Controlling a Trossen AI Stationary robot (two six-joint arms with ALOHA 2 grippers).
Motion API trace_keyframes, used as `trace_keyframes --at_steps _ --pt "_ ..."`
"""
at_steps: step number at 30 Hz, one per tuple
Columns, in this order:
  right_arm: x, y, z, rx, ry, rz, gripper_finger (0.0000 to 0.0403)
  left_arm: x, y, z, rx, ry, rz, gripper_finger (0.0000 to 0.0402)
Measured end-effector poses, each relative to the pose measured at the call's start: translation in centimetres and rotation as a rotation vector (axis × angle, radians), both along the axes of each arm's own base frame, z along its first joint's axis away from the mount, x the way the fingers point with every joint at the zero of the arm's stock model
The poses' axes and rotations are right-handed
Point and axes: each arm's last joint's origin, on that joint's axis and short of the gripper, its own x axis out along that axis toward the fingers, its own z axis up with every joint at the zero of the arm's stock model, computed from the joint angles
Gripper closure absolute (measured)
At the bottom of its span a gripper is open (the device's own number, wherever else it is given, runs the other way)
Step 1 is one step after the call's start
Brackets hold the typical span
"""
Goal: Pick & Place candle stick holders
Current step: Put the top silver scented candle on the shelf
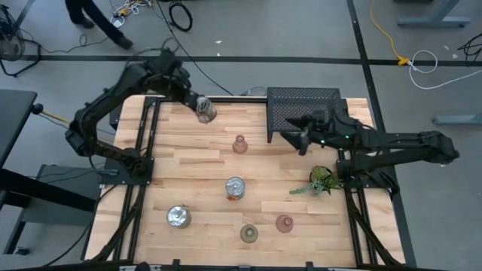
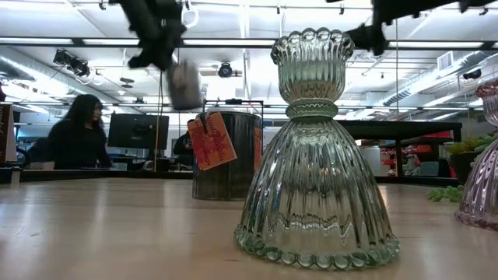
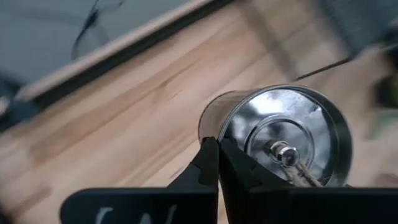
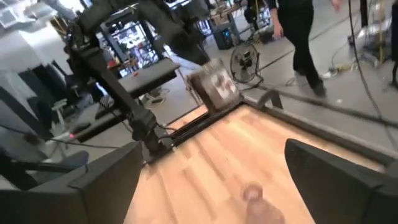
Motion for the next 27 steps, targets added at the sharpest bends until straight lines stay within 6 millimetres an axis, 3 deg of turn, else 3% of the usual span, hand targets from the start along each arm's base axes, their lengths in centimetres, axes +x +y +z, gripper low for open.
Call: trace_keyframes --at_steps 6,9,18,27 --pt "3.6 -1.5 1.7 -0.075 0.010 0.013 0.0035 1.0 -2.4 5.6 0.059 -0.192 -0.129 0.0401" --pt "5.5 -2.1 2.6 -0.091 0.018 0.052 0.0036 1.5 -3.7 7.2 0.087 -0.237 -0.175 0.0401" --pt "10.9 -2.7 4.1 -0.176 0.061 0.189 0.0022 2.9 -5.7 7.5 0.070 -0.260 -0.237 0.0401" --pt "13.8 -3.1 4.1 -0.212 0.107 0.246 0.0007 3.4 -6.5 7.5 0.052 -0.264 -0.253 0.0401"
